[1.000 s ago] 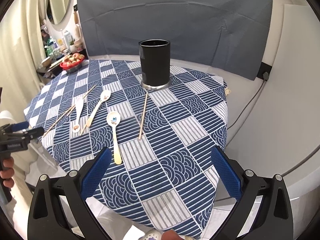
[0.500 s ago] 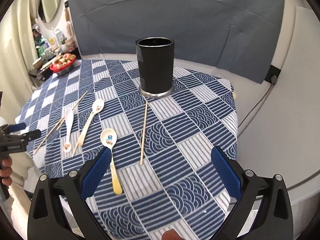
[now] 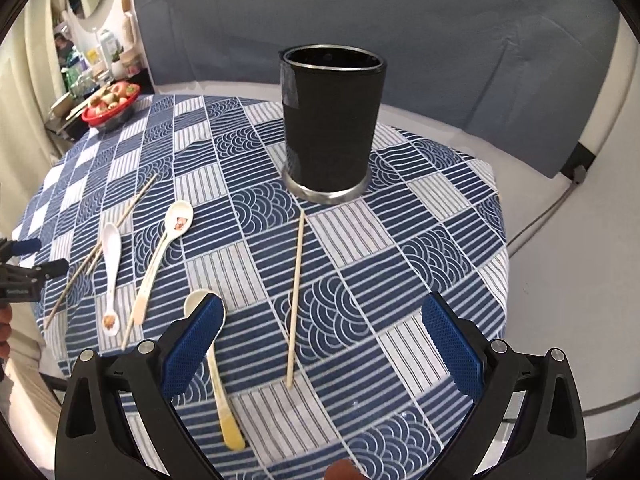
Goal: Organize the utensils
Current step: 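Lower the right tool onto a wooden chopstick and close while the left tool grasps another chopstick, then lift both held chopsticks up toward the black cup with both tools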
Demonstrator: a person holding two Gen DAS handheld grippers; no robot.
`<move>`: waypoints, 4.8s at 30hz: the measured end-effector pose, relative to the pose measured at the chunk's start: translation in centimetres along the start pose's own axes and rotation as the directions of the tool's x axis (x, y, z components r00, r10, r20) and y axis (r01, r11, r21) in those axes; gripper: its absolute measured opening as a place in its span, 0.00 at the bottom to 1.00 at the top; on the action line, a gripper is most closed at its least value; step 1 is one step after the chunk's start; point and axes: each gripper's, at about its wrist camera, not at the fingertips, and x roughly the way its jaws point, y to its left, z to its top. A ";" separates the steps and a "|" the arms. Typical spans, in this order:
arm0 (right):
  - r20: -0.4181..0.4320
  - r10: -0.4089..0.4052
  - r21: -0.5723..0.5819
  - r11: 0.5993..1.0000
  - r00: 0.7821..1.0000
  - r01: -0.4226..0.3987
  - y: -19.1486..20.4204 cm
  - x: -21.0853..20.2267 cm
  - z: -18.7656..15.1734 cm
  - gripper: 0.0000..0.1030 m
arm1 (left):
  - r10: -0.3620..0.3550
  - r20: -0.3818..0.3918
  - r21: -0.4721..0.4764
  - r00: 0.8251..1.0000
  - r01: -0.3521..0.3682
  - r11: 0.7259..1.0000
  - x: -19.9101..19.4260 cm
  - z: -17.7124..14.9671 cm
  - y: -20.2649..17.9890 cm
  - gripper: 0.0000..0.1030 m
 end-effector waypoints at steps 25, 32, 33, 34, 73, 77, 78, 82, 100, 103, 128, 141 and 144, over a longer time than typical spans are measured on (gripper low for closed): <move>-0.201 0.017 -0.040 0.999 0.980 -0.026 2.4 10.1 2.7 0.92 | -0.043 -0.248 0.132 0.968 0.078 0.988 7.0 -0.1 3.6 0.95; -0.299 0.045 -0.031 0.998 0.953 -0.057 2.1 13.5 3.1 0.92 | -0.068 -0.280 0.184 0.957 0.123 0.975 8.1 1.0 3.8 0.96; -0.308 0.046 -0.028 0.998 0.950 -0.057 2.1 13.8 3.1 0.92 | -0.068 -0.285 0.190 0.956 0.126 0.974 8.2 1.3 3.8 0.96; -0.322 0.043 -0.026 0.998 0.946 -0.054 2.1 14.4 3.2 0.92 | -0.068 -0.288 0.197 0.955 0.128 0.972 8.3 1.4 3.7 0.96; -0.377 0.052 -0.001 0.998 0.925 -0.057 -2.0 12.9 2.6 0.04 | -0.142 -0.316 0.046 0.938 0.164 0.985 5.7 0.8 9.1 0.06; -0.354 0.056 0.023 0.998 0.934 -0.051 -2.7 11.8 1.8 0.04 | -0.136 -0.308 0.056 0.942 0.161 0.985 5.4 1.1 9.3 0.05; -0.350 0.058 0.026 0.998 0.935 -0.052 -3.0 11.3 2.0 0.04 | -0.138 -0.306 0.054 0.942 0.162 0.985 5.1 1.4 9.5 0.04; -0.332 0.058 0.045 0.998 0.941 -0.045 -3.6 10.1 1.8 0.04 | -0.118 -0.291 0.069 0.950 0.143 0.987 3.8 1.8 10.3 0.00; -0.333 0.084 0.084 0.995 0.939 -0.059 -3.5 9.9 2.0 0.04 | -0.141 -0.323 0.120 0.936 0.188 0.975 3.2 0.3 9.0 0.24; -0.338 0.082 0.083 0.995 0.937 -0.057 -3.4 9.8 1.9 0.05 | -0.144 -0.332 0.125 0.932 0.194 0.973 3.4 0.2 8.6 0.24; -0.261 0.060 0.183 0.983 0.963 -0.011 -6.3 7.3 3.3 0.05 | -0.126 -0.265 0.127 0.956 0.164 0.978 0.7 4.5 12.9 0.05; -0.112 0.010 0.179 0.984 0.994 0.010 -7.7 2.9 7.9 0.05 | -0.145 -0.093 0.215 0.985 0.162 0.963 -1.2 12.7 8.7 0.05; -0.074 0.007 0.177 0.984 0.997 0.006 -7.9 2.0 9.4 0.04 | -0.138 -0.070 0.260 0.988 0.152 0.954 -1.4 14.9 6.9 0.05</move>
